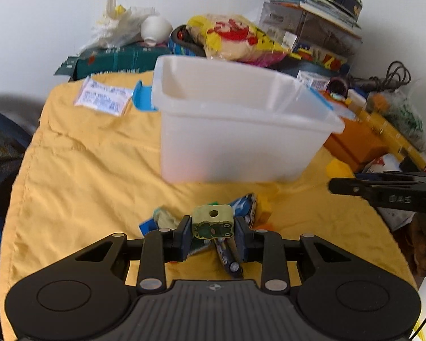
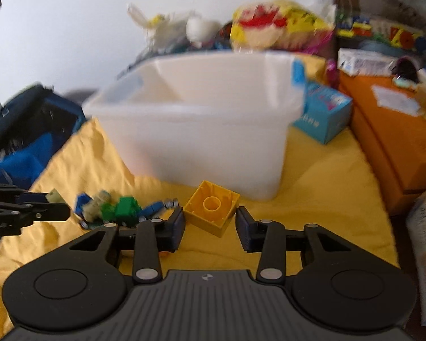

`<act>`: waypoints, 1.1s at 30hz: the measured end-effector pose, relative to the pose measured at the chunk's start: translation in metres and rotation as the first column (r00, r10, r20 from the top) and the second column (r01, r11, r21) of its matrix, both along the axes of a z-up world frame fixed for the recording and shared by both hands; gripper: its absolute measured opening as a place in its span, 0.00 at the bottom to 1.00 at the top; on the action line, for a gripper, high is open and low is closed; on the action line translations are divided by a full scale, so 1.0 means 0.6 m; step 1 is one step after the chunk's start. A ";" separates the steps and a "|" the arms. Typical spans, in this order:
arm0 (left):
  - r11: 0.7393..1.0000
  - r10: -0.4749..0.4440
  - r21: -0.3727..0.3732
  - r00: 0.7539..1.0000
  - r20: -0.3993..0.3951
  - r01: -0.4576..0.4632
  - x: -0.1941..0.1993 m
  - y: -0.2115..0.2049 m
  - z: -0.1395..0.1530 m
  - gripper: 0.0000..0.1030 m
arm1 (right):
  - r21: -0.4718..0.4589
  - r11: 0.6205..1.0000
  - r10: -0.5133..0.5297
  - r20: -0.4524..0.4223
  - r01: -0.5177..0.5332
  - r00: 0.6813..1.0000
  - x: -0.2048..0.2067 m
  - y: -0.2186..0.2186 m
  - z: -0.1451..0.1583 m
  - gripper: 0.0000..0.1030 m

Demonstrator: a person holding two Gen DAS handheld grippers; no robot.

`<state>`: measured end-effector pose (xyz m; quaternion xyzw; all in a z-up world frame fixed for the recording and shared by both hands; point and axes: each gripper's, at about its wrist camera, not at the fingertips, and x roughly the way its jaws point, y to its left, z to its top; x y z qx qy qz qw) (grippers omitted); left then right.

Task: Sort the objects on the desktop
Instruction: 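Carry the green block and yellow brick into the bin and release both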

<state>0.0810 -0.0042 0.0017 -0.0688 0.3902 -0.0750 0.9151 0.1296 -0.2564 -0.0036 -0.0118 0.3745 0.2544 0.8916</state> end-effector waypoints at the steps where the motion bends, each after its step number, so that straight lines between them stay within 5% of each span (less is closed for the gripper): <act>1: 1.000 -0.001 -0.001 1.000 0.006 0.001 0.002 0.001 0.009 0.34 | 0.014 1.000 -0.006 0.008 0.006 1.000 -0.003 -0.008 0.012 0.41; 18: 1.000 -0.027 0.001 0.992 0.125 0.027 0.096 0.002 0.142 0.34 | 0.117 0.992 -0.057 0.103 0.044 0.993 0.048 -0.040 0.151 0.42; 33: 1.000 -0.014 0.020 0.994 0.104 0.012 0.214 -0.006 0.173 0.34 | 0.088 0.996 -0.034 0.059 0.028 0.998 0.143 -0.006 0.173 0.42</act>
